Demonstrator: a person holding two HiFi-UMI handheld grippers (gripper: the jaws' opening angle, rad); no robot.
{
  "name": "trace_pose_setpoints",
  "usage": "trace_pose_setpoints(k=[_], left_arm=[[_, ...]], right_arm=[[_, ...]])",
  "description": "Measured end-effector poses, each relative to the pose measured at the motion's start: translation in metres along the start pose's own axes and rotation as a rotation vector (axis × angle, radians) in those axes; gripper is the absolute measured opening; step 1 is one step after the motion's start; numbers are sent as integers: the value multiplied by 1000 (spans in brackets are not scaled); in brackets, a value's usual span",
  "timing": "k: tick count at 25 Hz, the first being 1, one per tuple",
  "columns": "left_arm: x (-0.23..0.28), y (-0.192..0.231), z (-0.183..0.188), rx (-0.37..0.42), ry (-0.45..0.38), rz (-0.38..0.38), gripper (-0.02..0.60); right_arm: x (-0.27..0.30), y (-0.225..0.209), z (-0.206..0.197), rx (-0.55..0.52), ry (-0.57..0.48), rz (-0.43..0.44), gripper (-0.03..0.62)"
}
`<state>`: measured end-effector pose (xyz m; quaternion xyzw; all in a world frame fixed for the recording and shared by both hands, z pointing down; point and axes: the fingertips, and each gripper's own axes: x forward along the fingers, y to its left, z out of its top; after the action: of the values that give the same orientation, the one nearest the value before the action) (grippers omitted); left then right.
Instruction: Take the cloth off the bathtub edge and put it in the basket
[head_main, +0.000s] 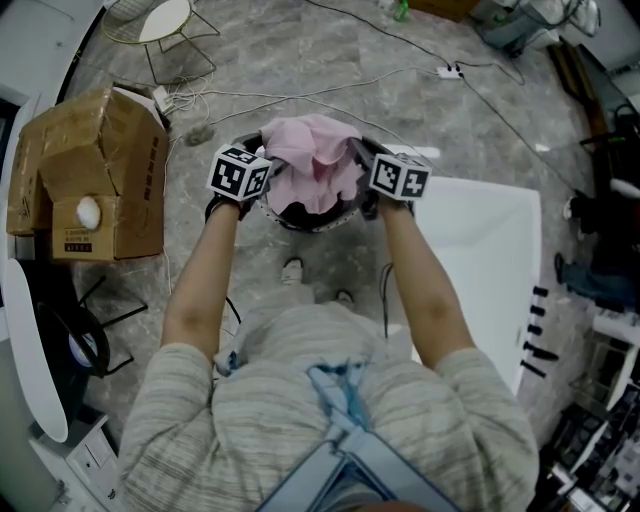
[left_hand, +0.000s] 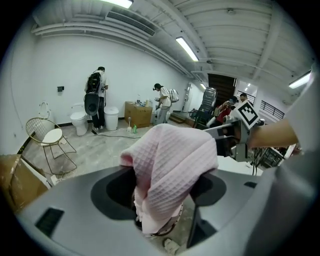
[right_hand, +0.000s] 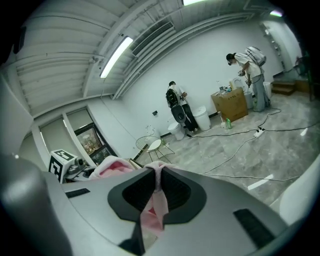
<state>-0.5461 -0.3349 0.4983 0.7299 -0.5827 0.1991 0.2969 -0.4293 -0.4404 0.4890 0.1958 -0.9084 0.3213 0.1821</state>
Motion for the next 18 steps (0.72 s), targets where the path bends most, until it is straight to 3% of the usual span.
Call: trace_pose_setpoints(k=[6,11,18], left_arm=[[9,-9,-25,7,108,-10,281],[5,-14,-10,-15,25,-20,281],[5,-19,-3,-27,-18,-30,281]], right_arm=[[-2,-8,-8,19,29,-14,23],[-7,-10,-16,26,26,-7,23],[-10,-5,-9,-3,9,3,23]])
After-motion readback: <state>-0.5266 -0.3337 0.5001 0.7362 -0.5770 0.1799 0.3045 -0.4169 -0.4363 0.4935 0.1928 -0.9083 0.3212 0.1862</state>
